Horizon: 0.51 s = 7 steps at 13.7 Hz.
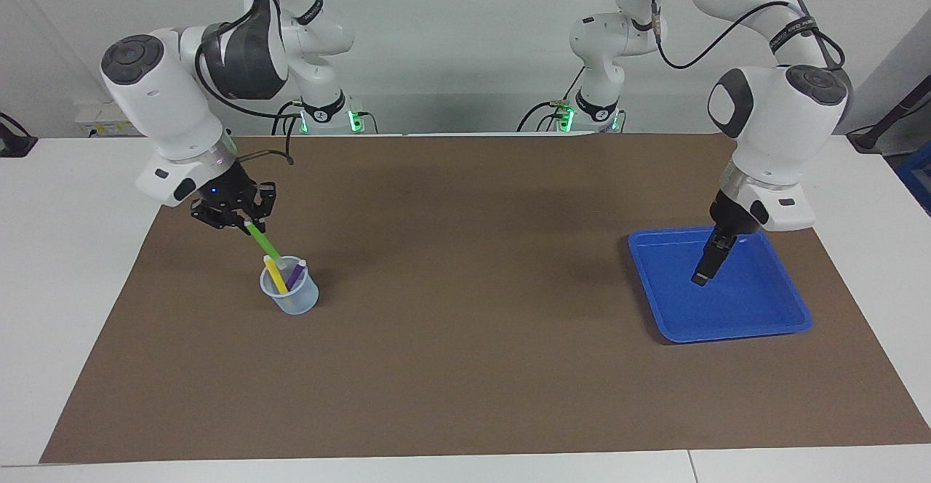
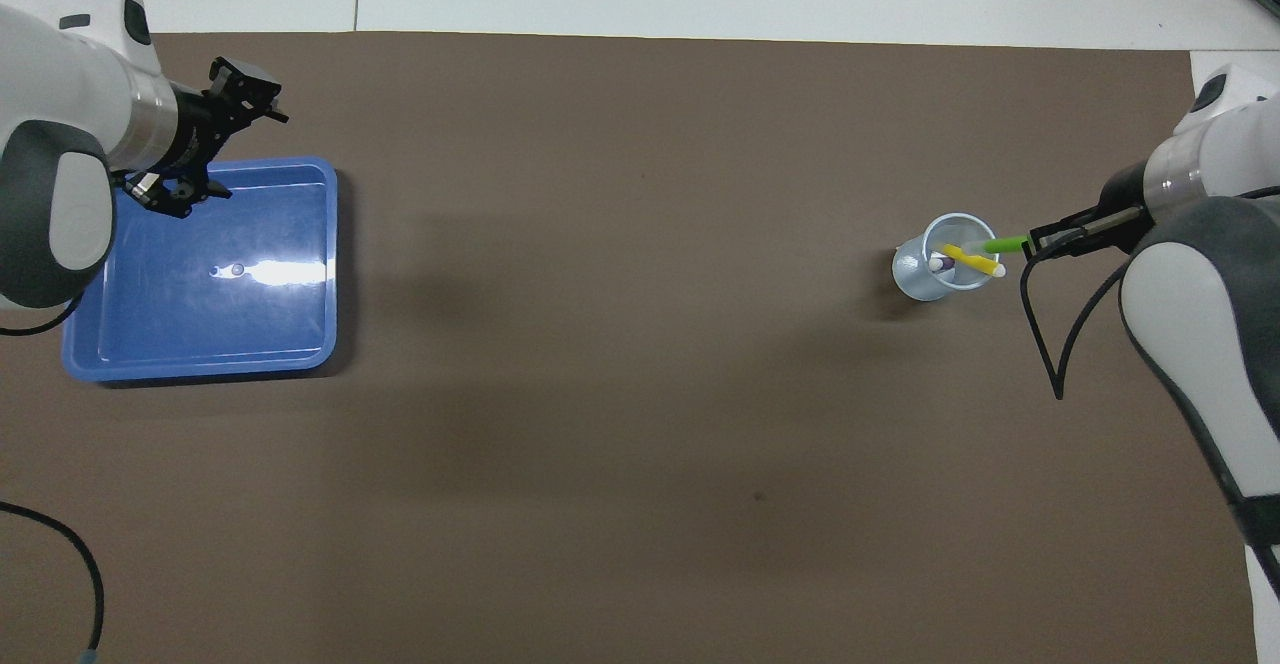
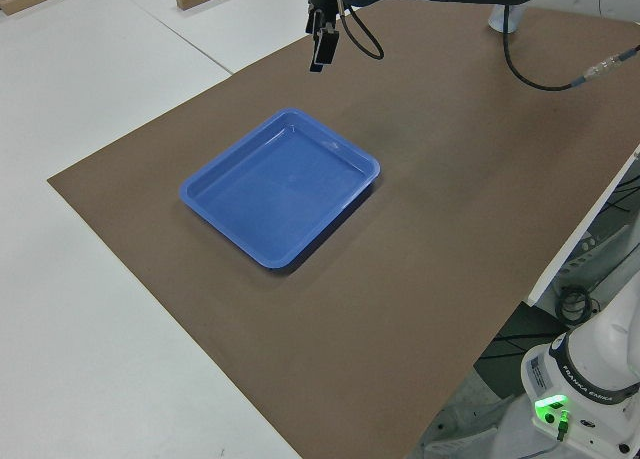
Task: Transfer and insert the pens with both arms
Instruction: 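Insert the green pen into the cup while the left gripper withdraws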
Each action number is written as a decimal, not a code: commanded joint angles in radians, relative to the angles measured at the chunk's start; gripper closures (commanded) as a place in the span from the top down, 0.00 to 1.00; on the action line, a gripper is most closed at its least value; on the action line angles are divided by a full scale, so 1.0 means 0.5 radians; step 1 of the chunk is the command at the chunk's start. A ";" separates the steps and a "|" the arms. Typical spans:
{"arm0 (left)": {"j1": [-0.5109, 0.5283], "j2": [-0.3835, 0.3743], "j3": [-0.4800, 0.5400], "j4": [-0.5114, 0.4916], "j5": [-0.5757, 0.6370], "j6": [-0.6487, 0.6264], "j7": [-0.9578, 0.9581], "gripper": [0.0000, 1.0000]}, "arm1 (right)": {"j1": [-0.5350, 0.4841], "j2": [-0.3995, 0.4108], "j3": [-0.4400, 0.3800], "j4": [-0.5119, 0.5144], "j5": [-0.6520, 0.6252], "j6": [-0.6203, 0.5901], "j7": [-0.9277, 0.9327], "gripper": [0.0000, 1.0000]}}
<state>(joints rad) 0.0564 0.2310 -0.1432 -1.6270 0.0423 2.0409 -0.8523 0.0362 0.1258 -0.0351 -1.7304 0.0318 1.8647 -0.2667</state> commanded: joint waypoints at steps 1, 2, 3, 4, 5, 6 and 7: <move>0.013 -0.158 0.010 -0.007 0.069 -0.322 0.356 1.00 | -0.023 0.046 0.015 -0.018 -0.045 0.090 -0.059 0.00; 0.022 -0.201 0.013 -0.016 0.072 -0.433 0.516 1.00 | -0.026 0.061 0.015 -0.018 -0.045 0.118 -0.059 0.00; 0.031 -0.256 0.013 -0.032 0.072 -0.525 0.663 1.00 | -0.026 0.086 0.015 -0.018 -0.045 0.151 -0.059 0.00; 0.062 -0.287 0.025 -0.044 0.069 -0.599 0.801 1.00 | -0.023 0.098 0.015 -0.018 -0.045 0.176 -0.059 0.00; 0.062 -0.305 0.026 -0.044 0.066 -0.664 0.933 1.00 | -0.023 0.116 0.015 -0.018 -0.045 0.203 -0.053 0.00; 0.059 -0.327 0.023 -0.041 0.060 -0.728 1.020 1.00 | -0.023 0.129 0.015 -0.018 -0.045 0.225 -0.059 0.00; 0.053 -0.354 0.019 -0.047 0.051 -0.786 1.054 1.00 | -0.029 0.138 0.015 -0.021 -0.045 0.240 -0.059 0.00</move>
<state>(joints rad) 0.0776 0.0870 -0.1261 -1.6264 0.0588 1.6964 -0.3948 0.0358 0.1894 -0.0355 -1.7323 0.0303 1.9580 -0.2702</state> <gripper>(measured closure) 0.000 0.789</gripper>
